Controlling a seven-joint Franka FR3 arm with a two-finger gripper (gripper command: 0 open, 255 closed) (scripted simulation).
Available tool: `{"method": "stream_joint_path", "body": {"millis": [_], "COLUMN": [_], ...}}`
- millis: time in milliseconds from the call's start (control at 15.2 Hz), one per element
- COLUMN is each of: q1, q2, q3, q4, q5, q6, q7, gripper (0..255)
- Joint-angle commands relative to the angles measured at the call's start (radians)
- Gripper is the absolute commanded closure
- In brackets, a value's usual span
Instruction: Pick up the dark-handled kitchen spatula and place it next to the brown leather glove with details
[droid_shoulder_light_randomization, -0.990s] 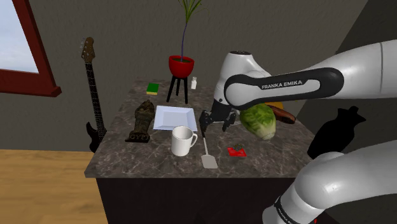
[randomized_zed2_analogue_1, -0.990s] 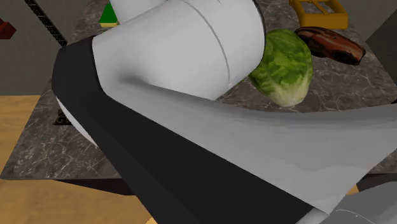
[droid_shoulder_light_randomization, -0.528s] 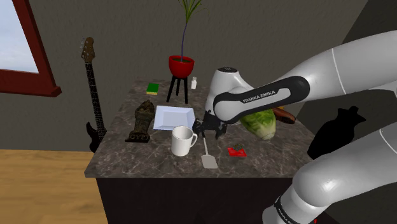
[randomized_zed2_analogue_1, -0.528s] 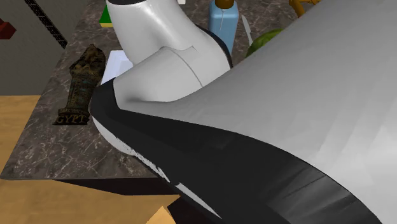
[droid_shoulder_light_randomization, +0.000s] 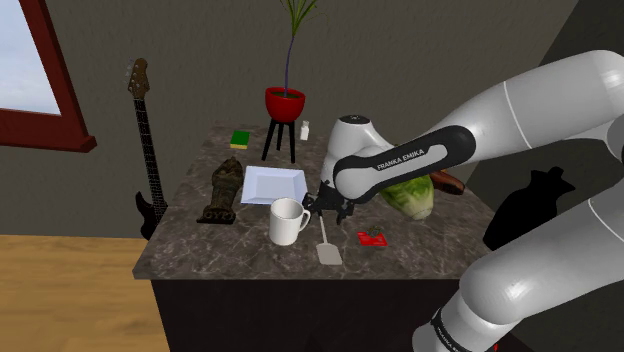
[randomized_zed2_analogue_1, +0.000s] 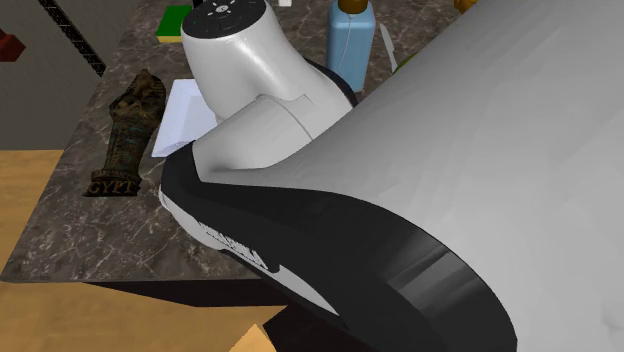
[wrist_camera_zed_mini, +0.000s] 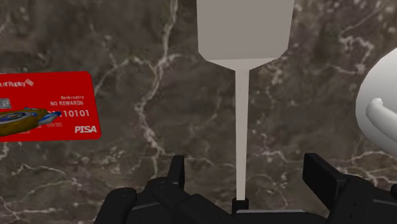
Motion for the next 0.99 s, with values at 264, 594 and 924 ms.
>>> {"method": "stream_joint_path", "body": {"millis": [264, 594, 924], "q1": [0.000, 0.000, 0.002], "q2": [0.000, 0.000, -0.011], "q3": [0.000, 0.000, -0.003], "q4": [0.000, 0.000, 0.005], "q5": [0.000, 0.000, 0.004], "q6": [0.001, 0.001, -0.015], "q7": [0.000, 0.000, -0.004], "gripper": [255, 255, 255]}}
